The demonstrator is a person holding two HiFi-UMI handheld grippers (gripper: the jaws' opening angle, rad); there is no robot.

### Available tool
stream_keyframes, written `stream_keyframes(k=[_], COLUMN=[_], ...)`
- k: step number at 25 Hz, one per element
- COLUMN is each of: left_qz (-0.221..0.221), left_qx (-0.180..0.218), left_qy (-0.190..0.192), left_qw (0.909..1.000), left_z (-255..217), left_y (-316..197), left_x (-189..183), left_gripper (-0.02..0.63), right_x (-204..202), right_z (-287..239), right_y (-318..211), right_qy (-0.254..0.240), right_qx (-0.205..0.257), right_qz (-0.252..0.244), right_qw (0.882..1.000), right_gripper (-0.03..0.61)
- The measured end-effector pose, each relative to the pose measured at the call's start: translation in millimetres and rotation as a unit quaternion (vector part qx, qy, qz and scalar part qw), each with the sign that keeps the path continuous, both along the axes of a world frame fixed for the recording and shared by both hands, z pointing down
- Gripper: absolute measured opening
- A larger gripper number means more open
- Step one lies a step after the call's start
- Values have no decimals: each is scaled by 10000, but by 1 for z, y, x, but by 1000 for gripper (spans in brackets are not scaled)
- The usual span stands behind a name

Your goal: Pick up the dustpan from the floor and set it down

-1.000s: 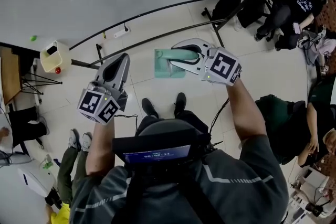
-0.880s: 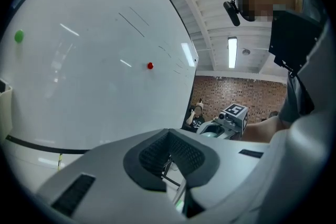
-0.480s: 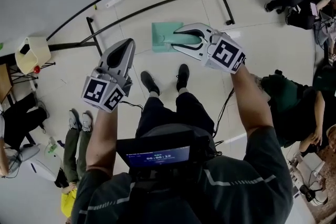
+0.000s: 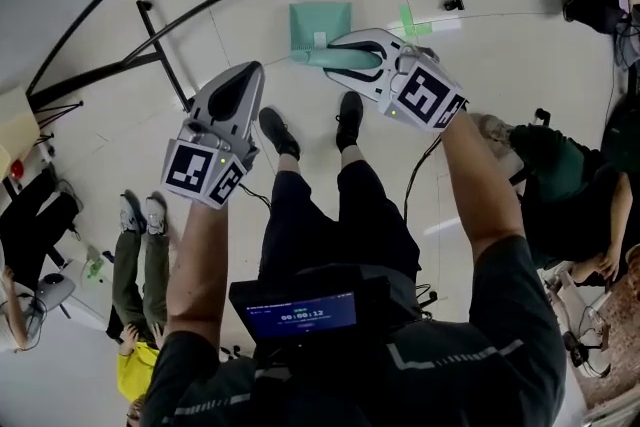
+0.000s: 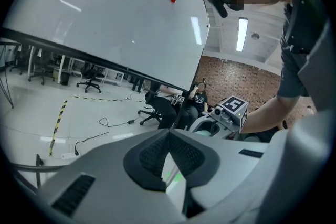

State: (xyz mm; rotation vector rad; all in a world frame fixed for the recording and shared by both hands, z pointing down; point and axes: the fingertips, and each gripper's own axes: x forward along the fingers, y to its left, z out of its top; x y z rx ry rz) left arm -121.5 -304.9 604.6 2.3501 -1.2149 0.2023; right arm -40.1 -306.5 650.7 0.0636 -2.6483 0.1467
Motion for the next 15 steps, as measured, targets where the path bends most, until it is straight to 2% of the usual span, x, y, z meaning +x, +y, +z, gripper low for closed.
stream_keyframes(k=[5, 15], left_qz=[-60, 21], left_qx=[-171, -202], left_qy=[79, 187], left_qw=[9998, 9996], left_z=[30, 38], left_y=[4, -2], left_x=[10, 10], left_gripper=[34, 34], right_x=[3, 9], right_z=[43, 74], right_y=[4, 10], right_qy=[166, 317], right_qx=[-62, -217], right_qz=[-79, -94], right_qw=[9998, 9992], right_gripper=[164, 166])
